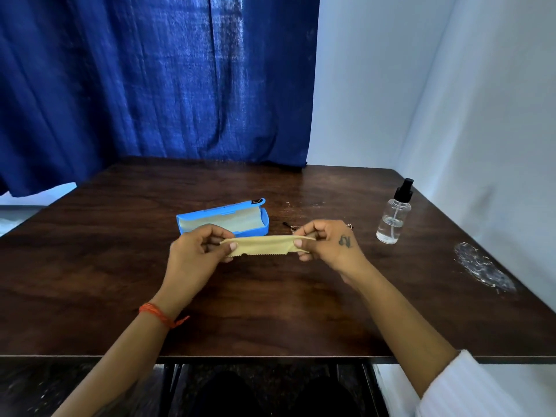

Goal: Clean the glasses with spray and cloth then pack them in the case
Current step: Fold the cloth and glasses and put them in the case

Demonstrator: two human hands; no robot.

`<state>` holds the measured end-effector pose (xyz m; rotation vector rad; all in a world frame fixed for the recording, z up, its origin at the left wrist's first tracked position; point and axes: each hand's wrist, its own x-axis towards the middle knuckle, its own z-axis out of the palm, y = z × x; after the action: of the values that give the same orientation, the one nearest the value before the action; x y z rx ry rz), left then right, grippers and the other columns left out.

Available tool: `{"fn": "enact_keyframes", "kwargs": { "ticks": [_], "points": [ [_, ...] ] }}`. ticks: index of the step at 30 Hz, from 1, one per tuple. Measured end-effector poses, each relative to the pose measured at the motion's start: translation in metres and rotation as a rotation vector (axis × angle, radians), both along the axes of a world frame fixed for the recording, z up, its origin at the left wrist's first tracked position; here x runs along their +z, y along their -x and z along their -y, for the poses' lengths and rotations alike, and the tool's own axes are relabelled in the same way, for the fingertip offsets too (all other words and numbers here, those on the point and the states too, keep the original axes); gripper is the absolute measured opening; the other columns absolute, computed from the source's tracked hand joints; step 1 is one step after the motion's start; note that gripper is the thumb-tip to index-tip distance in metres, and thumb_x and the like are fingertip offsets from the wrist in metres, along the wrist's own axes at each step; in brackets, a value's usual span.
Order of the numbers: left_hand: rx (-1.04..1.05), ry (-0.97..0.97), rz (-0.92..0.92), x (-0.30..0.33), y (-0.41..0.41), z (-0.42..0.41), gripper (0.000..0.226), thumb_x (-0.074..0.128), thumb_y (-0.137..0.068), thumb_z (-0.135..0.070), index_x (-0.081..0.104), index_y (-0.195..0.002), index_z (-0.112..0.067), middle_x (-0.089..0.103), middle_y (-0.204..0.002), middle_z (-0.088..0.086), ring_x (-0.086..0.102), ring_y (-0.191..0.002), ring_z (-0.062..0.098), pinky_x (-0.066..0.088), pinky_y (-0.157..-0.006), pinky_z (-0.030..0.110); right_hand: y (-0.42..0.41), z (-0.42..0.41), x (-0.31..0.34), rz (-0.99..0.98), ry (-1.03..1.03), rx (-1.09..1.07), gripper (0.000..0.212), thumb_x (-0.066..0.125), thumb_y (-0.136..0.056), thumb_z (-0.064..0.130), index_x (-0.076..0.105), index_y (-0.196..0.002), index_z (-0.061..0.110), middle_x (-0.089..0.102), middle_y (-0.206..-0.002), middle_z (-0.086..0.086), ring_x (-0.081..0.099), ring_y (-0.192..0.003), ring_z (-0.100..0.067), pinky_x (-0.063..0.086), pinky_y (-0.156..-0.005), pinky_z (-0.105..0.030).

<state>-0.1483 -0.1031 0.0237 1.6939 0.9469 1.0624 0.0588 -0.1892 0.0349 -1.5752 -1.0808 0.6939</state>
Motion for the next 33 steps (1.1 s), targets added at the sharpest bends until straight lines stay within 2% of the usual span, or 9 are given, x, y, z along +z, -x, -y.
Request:
{"fn": "enact_keyframes", "kwargs": {
  "ticks": [5,9,12,15,19,22,25,29,33],
  "points": [
    [0.216,-0.042,0.041,0.003,0.016,-0.014,0.018,0.069,-0.077,-0.004,0.066,-0.079,-0.022,0.068,-0.078,-0.001,0.067,-0.059,0.005,0.047,-0.057,0.004,0.022,-0.045,0.003,-0.077,-0.081,-0.068,0.011,0.069,-0.077,-0.005,0.071,-0.086,0.002,0.068,-0.087,-0.024,0.067,-0.069,-0.022,0.059,-0.064,-0.025],
    [0.364,-0.139,-0.058,0.006,0.019,-0.021,0.011,0.069,-0.077,-0.007,0.066,-0.084,-0.015,0.067,-0.075,-0.001,0.064,-0.068,0.007,0.044,-0.057,0.004,0.033,-0.077,-0.004,-0.038,-0.093,-0.153,0.01,0.074,-0.074,0.0,0.072,-0.081,0.006,0.066,-0.07,-0.003,0.065,-0.06,-0.013,0.059,-0.074,-0.036],
    [0.431,-0.264,-0.184,0.001,0.02,-0.029,0.01,0.069,-0.077,-0.009,0.067,-0.084,-0.015,0.068,-0.077,0.003,0.064,-0.073,0.013,0.044,-0.066,0.015,0.038,-0.093,-0.011,0.101,-0.109,-0.204,0.01,0.078,-0.071,0.008,0.074,-0.08,0.01,0.068,-0.071,-0.004,0.067,-0.065,-0.016,0.058,-0.075,-0.038],
    [0.465,-0.384,-0.288,-0.006,0.02,-0.034,0.009,0.068,-0.077,-0.007,0.066,-0.085,-0.011,0.069,-0.079,0.009,0.064,-0.074,0.021,0.044,-0.069,0.026,0.04,-0.099,-0.02,0.327,-0.133,-0.214,0.012,0.077,-0.072,0.015,0.074,-0.083,0.011,0.072,-0.082,-0.004,0.063,-0.072,-0.01,0.052,-0.077,-0.025],
    [0.46,-0.524,-0.376,-0.01,0.016,-0.034,0.008,0.065,-0.079,-0.003,0.063,-0.086,-0.006,0.065,-0.078,0.011,0.058,-0.069,0.02,0.041,-0.065,0.029,0.043,-0.096,-0.033,0.518,-0.238,-0.215,0.01,0.074,-0.074,0.017,0.067,-0.079,0.012,0.068,-0.071,0.0,0.062,-0.066,-0.013,0.053,-0.066,-0.032],
    [0.441,-0.603,-0.431,-0.013,0.014,-0.035,0.005,0.062,-0.079,0.002,0.06,-0.08,-0.003,0.06,-0.07,0.014,0.055,-0.061,0.026,0.037,-0.057,0.031,0.042,-0.097,-0.037,0.681,-0.266,-0.194,0.009,0.071,-0.078,0.019,0.065,-0.079,0.013,0.069,-0.071,-0.001,0.063,-0.066,-0.016,0.049,-0.061,-0.029],
    [0.409,-0.66,-0.515,-0.018,0.011,-0.039,0.008,0.061,-0.076,0.008,0.061,-0.076,0.0,0.059,-0.067,0.017,0.056,-0.059,0.032,0.038,-0.054,0.031,0.039,-0.1,-0.039,0.812,-0.266,-0.146,0.004,0.065,-0.082,0.014,0.068,-0.082,0.013,0.07,-0.078,-0.003,0.064,-0.073,-0.019,0.051,-0.066,-0.032],
    [0.382,-0.682,-0.573,-0.022,0.009,-0.042,0.017,0.06,-0.07,0.015,0.066,-0.083,0.005,0.064,-0.077,0.023,0.06,-0.07,0.04,0.05,-0.062,0.043,0.041,-0.101,-0.042,0.988,-0.296,-0.118,0.015,0.062,-0.078,-0.001,0.072,-0.088,0.004,0.069,-0.086,-0.01,0.063,-0.08,-0.027,0.055,-0.069,-0.035],
    [0.392,-0.685,-0.622,-0.024,0.01,-0.04,0.028,0.061,-0.07,0.016,0.066,-0.095,0.005,0.064,-0.091,0.025,0.06,-0.08,0.041,0.053,-0.07,0.048,0.042,-0.098,-0.043,1.082,-0.281,-0.134,0.025,0.062,-0.07,-0.007,0.073,-0.091,0.003,0.067,-0.084,-0.01,0.058,-0.079,-0.028,0.053,-0.067,-0.036]
  ]
}}
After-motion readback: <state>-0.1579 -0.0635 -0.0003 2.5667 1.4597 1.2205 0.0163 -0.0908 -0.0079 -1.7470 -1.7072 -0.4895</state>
